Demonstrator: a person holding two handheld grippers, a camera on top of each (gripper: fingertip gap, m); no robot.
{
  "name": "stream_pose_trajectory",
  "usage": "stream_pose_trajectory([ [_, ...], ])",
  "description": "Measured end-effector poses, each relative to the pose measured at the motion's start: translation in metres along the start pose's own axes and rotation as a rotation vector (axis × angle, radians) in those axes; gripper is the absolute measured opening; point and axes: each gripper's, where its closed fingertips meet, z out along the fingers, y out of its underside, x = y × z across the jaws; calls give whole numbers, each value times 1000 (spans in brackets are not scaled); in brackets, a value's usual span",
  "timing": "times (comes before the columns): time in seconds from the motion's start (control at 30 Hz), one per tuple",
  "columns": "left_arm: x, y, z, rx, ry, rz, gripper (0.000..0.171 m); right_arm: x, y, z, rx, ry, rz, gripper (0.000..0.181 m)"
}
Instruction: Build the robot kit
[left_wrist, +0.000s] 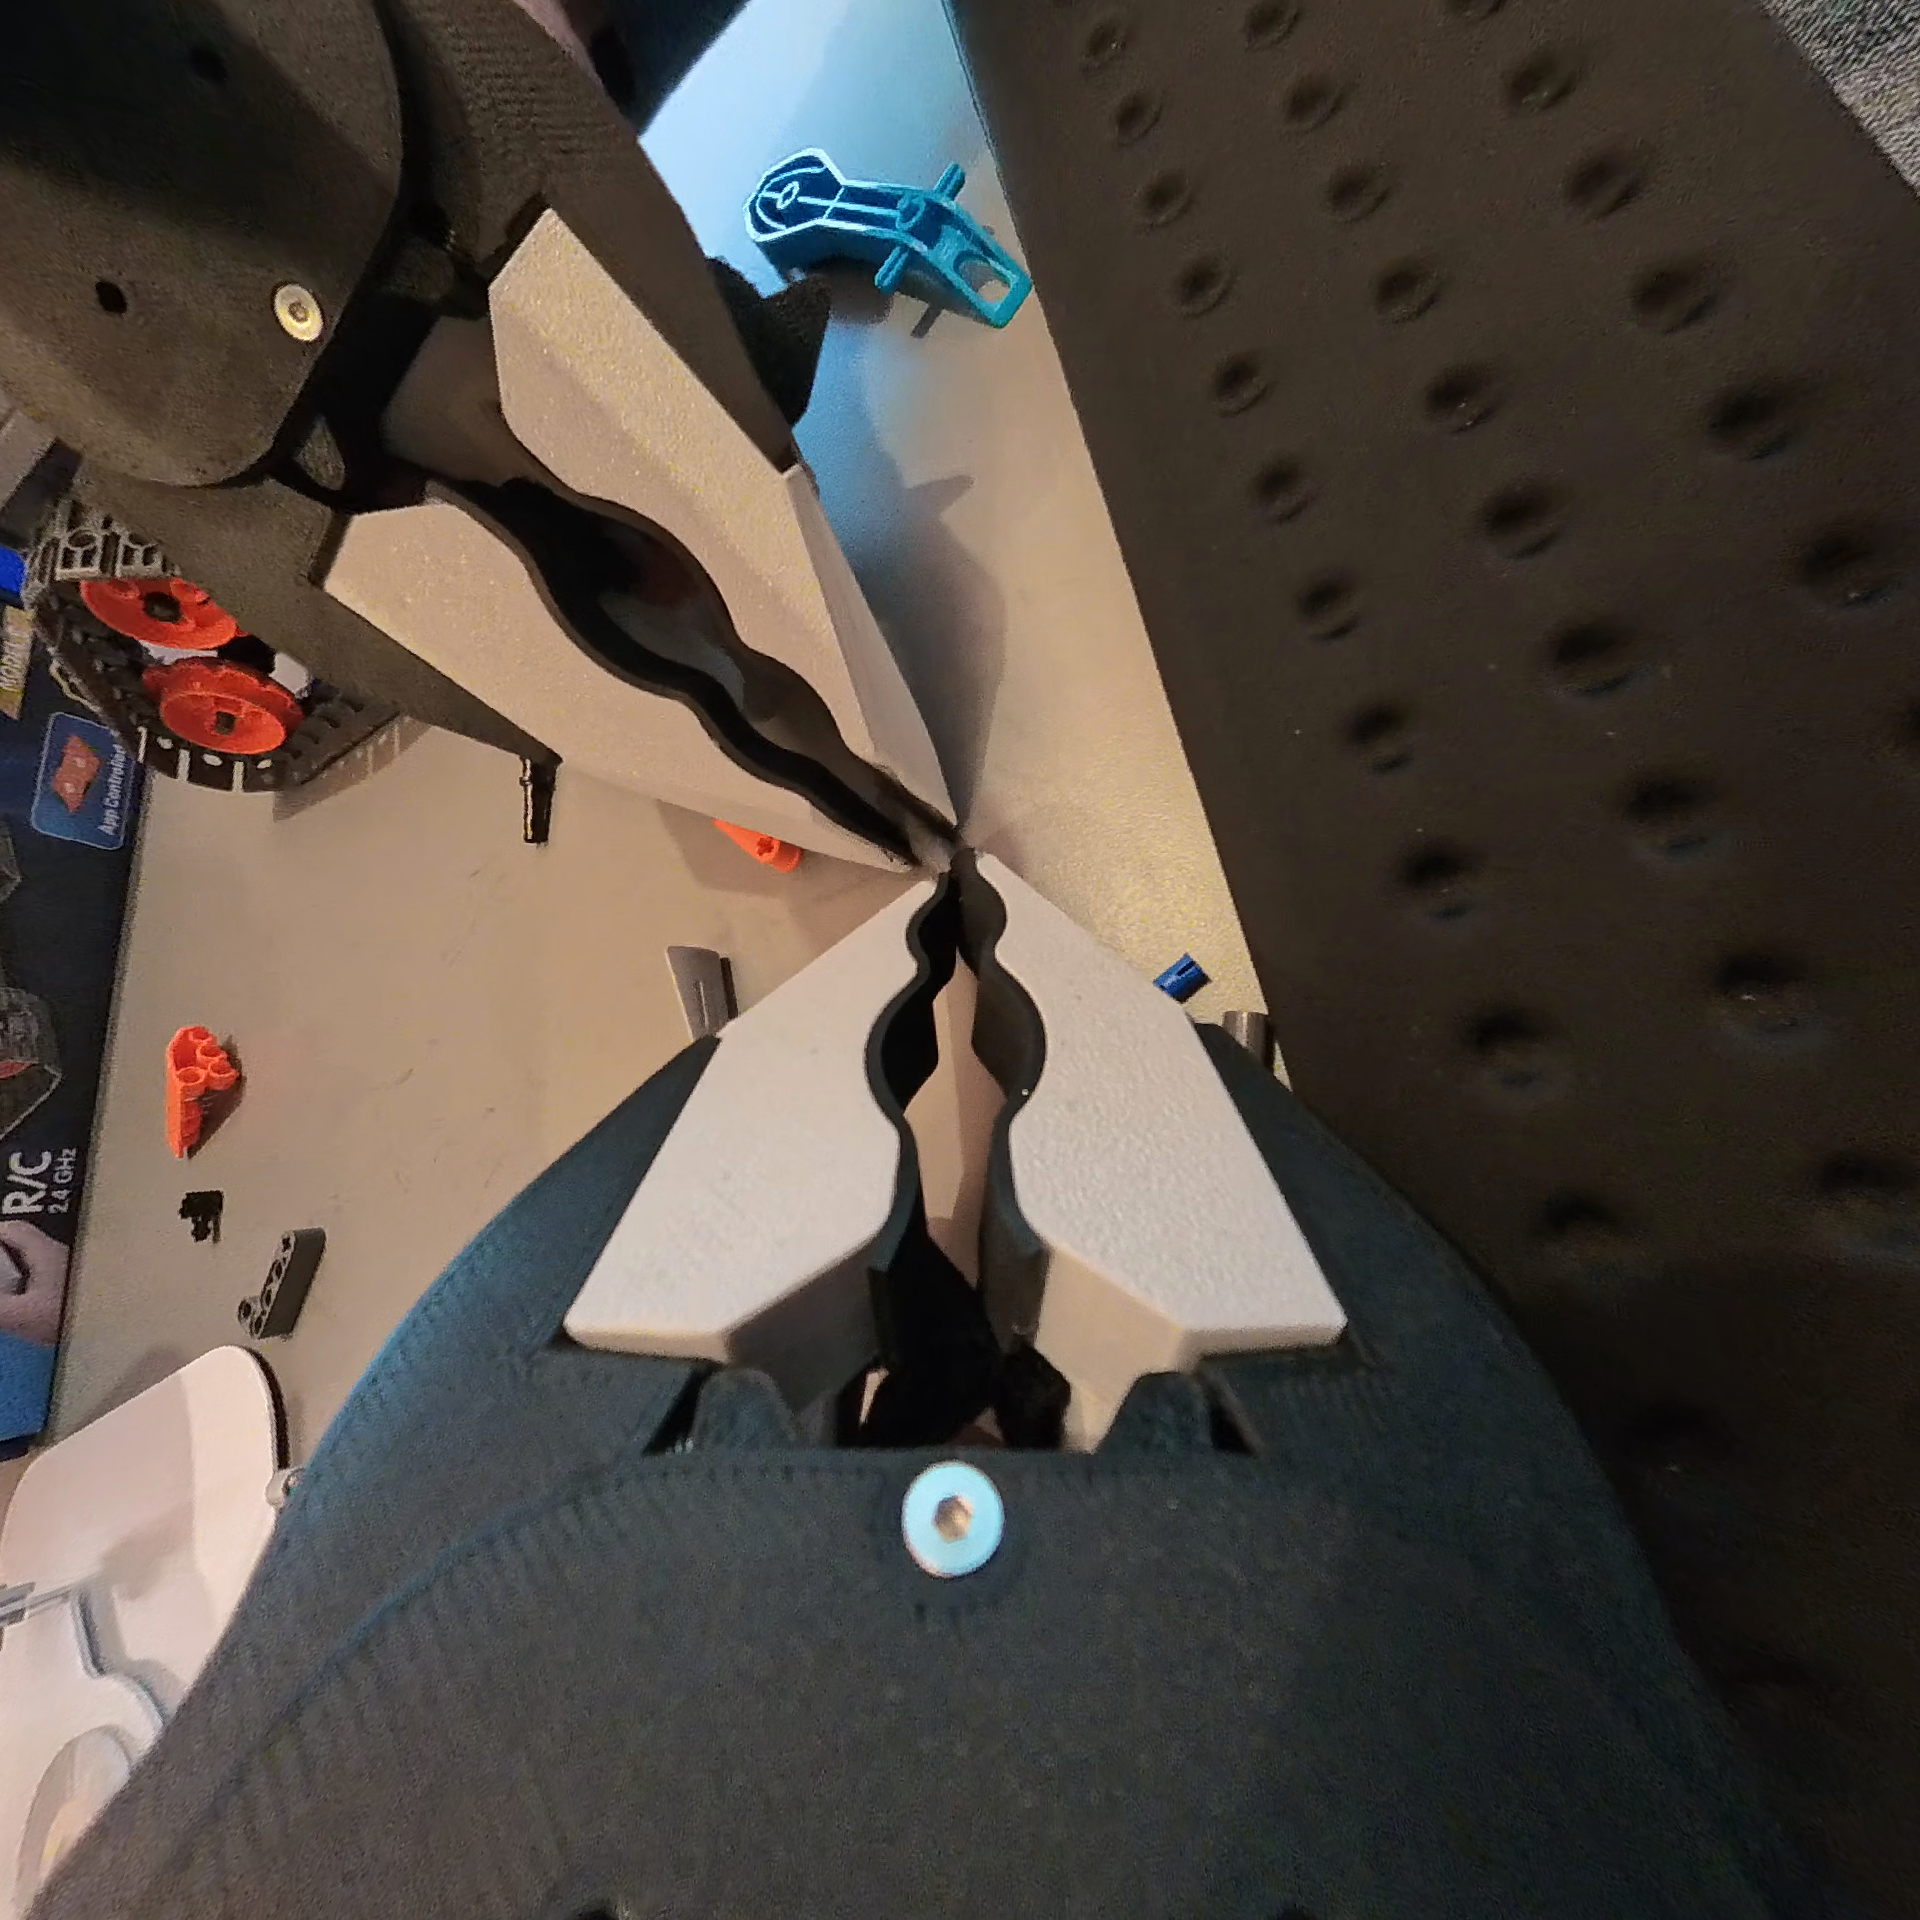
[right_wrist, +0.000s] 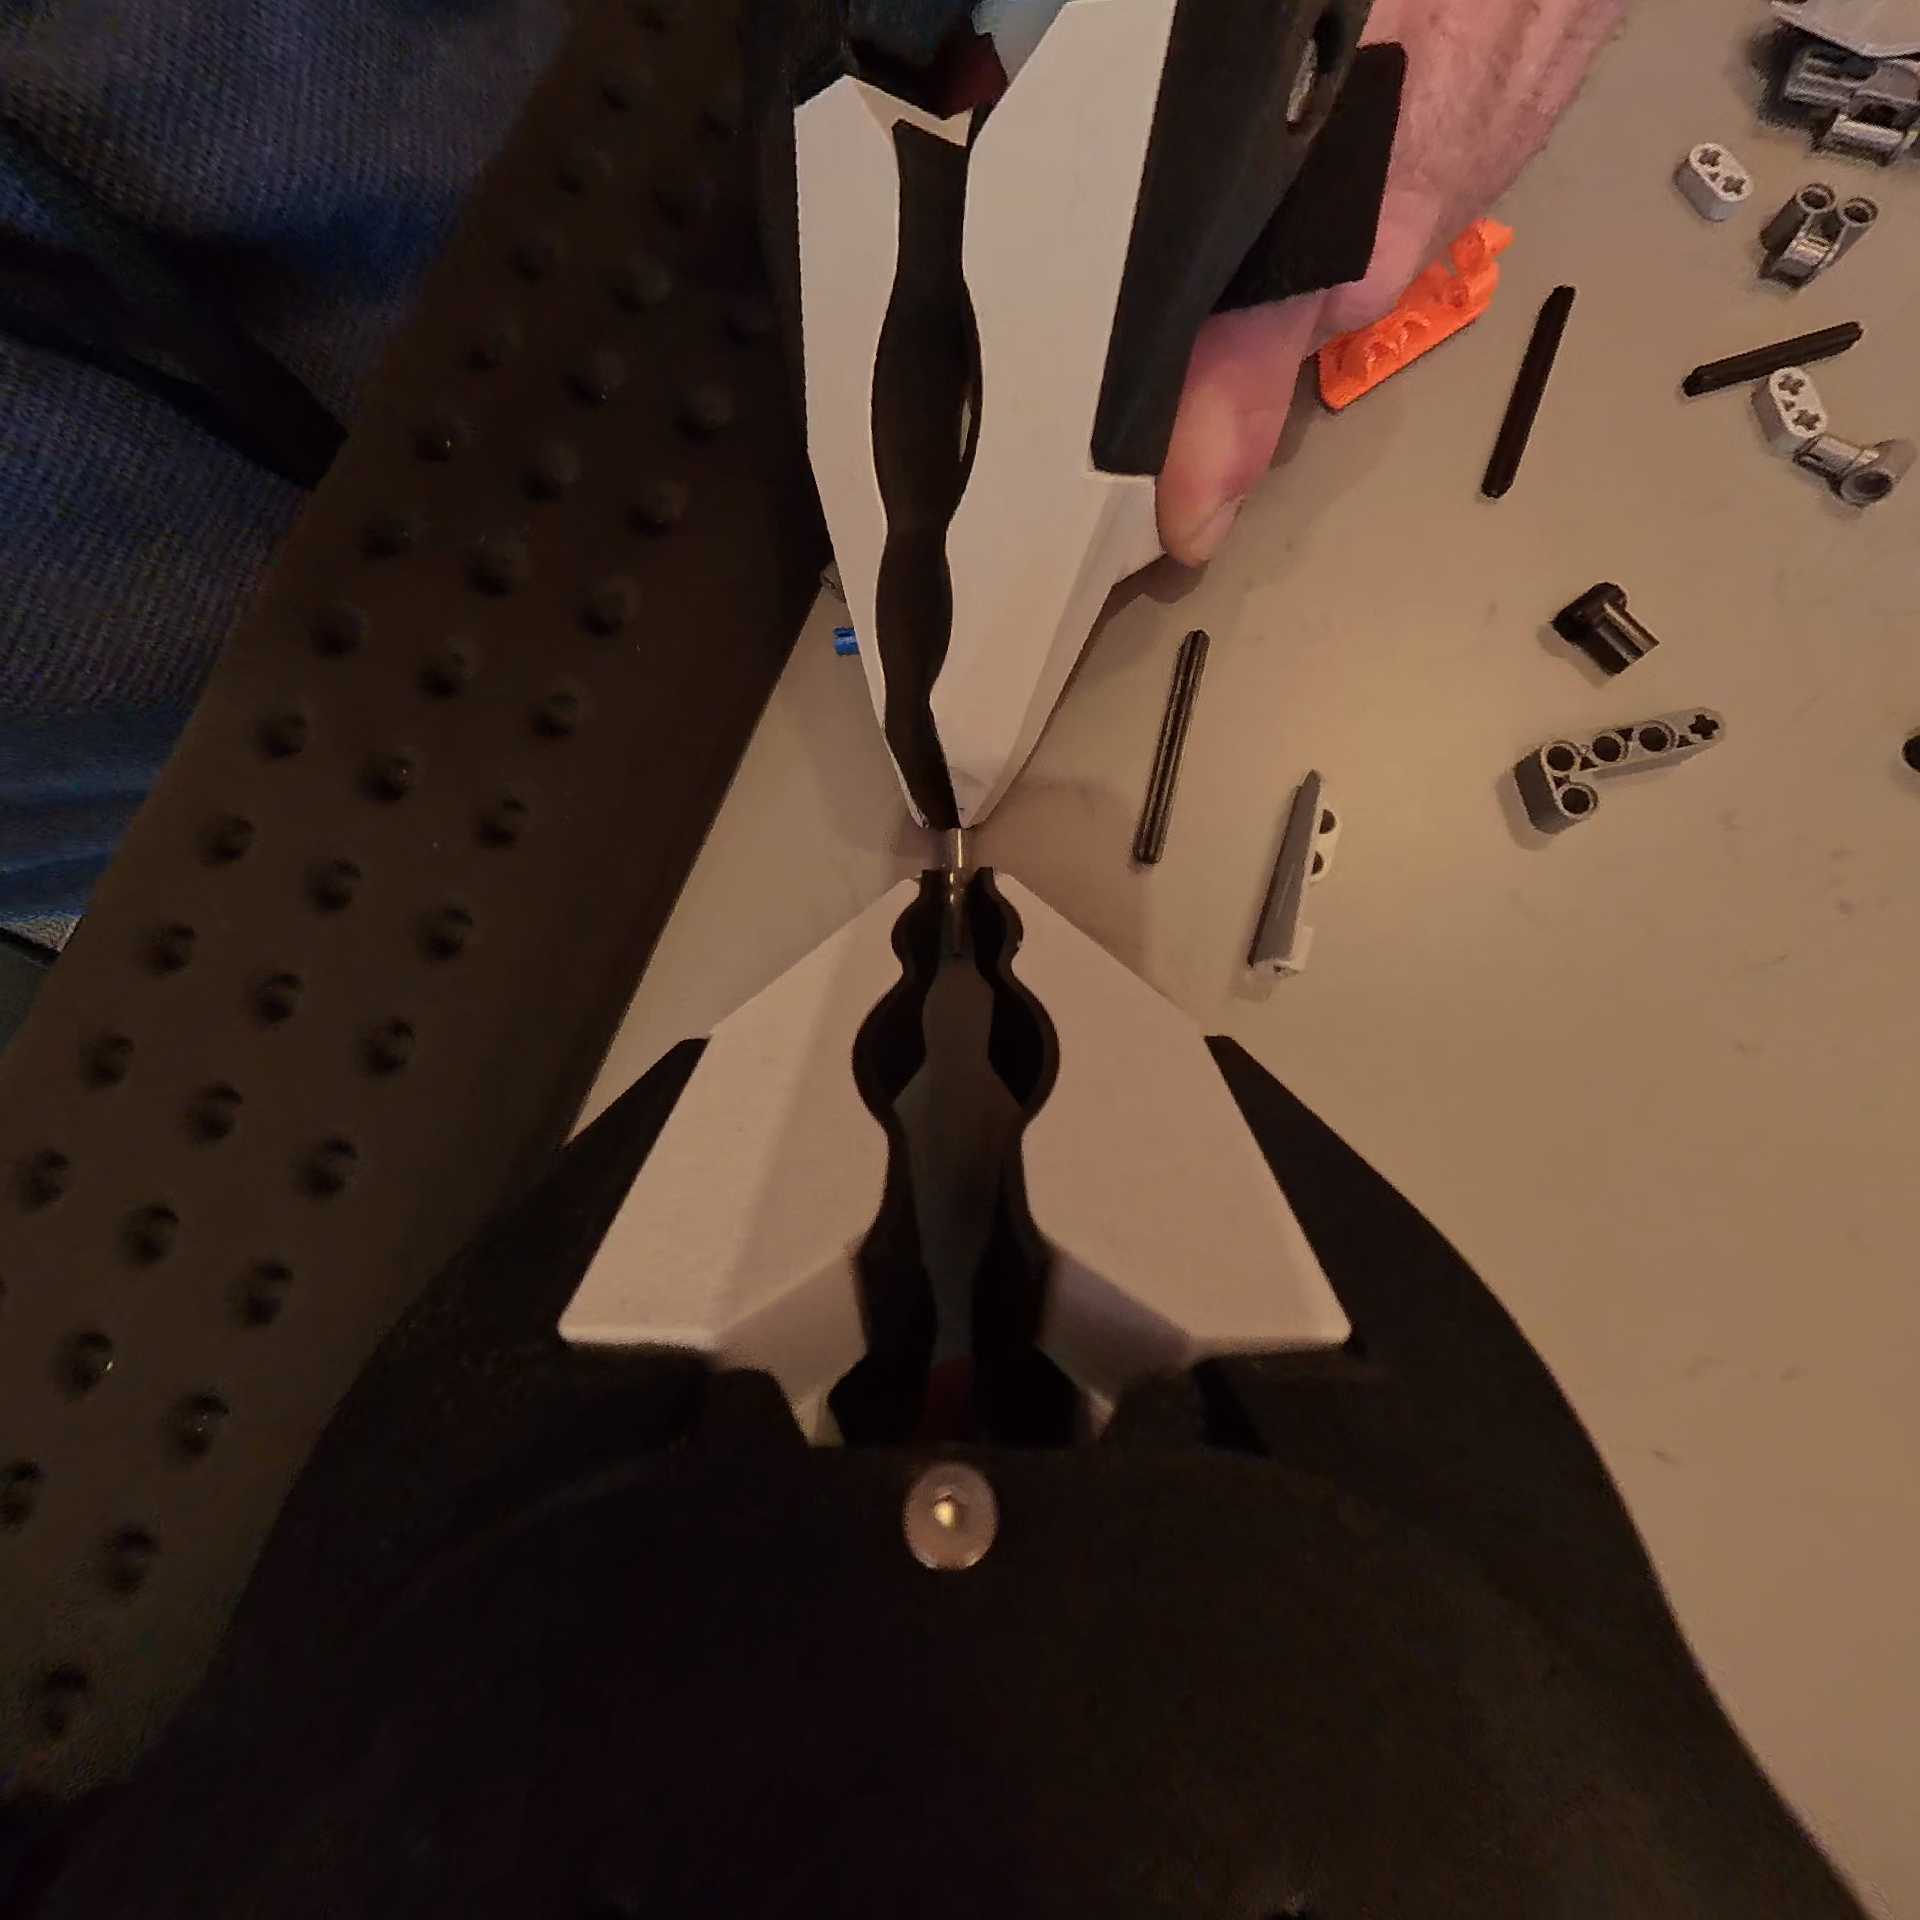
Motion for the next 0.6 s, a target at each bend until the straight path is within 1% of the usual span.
stream_pose_trajectory([
  [0.2, -2, -1, -3, 2, -17, -10, 0, 1, 1, 0, 19, 36, 23, 4],
  [0.27, -10, -4, -10, 8, -51, -25, 1, 1, 1, -1, 26, 45, 32, 5],
  [0.33, -9, -5, -18, 17, -31, -69, 0, 1, 1, -1, 34, 48, 41, 5],
  [0.43, 1, 11, -19, -63, 6, -106, 3, 1, 1, -2, 34, 53, 49, 5],
  [0.47, 4, 12, -19, -67, 24, -132, 0, 1, 2, -2, 33, 55, 52, 5],
  [0.5, 8, 11, -19, -69, 51, -150, 5, 1, 2, -2, 34, 56, 55, 5],
  [0.6, 8, 12, -15, -90, 39, -147, 4, 1, 2, -2, 35, 67, 64, 4],
])
